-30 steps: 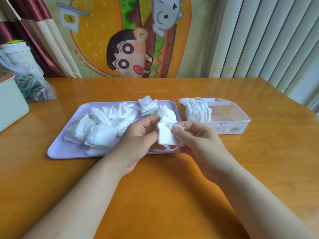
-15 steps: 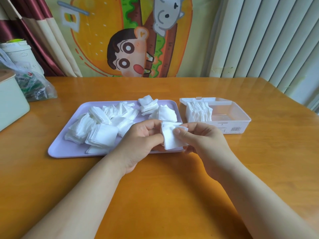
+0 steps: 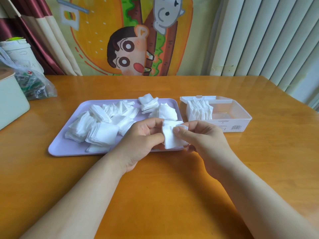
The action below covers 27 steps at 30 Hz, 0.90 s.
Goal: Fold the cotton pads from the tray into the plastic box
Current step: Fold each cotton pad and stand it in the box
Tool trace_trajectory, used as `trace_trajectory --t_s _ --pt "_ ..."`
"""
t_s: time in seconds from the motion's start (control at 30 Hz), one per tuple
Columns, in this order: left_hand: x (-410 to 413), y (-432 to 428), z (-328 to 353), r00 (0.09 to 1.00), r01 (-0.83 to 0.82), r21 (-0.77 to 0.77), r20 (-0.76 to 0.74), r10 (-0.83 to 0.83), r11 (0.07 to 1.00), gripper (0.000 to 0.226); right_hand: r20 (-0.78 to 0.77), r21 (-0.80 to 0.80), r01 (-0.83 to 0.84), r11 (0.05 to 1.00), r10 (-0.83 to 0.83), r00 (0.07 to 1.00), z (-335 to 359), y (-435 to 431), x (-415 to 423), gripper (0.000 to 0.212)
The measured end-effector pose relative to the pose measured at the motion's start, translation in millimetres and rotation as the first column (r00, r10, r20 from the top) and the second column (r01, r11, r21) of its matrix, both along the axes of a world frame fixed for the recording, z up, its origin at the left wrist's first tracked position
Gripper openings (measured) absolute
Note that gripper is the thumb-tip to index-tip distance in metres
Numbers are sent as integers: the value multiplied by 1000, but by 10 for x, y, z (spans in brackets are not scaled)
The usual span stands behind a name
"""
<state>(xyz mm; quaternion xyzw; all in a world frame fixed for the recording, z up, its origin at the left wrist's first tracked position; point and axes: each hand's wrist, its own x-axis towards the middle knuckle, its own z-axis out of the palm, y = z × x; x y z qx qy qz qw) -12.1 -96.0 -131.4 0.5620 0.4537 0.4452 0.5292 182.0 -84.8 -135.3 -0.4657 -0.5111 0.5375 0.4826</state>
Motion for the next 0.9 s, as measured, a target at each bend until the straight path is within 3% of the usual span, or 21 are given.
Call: trace_trajectory --t_s 0.17,0.27,0.47,0.6,0.73,0.9 --pt "-32 14 -13 996 -12 -10 89 13 1000 33 -31 -22 -15 1000 14 999 12 0 -14 39" --pt "-38 18 -12 987 26 -15 159 -23 1000 37 -94 -22 -71 997 69 993 21 -25 -25 27" --pt "60 25 -97 969 -245 61 46 243 968 29 -192 -84 -48 995 31 981 57 -29 0 19" --pt "83 25 -97 936 -348 150 0 352 925 20 -221 -91 -126 988 104 970 54 -29 18 24" --pt "99 6 -89 895 -414 267 -51 442 870 8 -227 -126 -124 984 93 969 43 -26 13 27" --pt "109 -8 -88 871 -433 302 -105 481 849 13 -283 -171 -84 982 33 958 -16 14 -13 25"
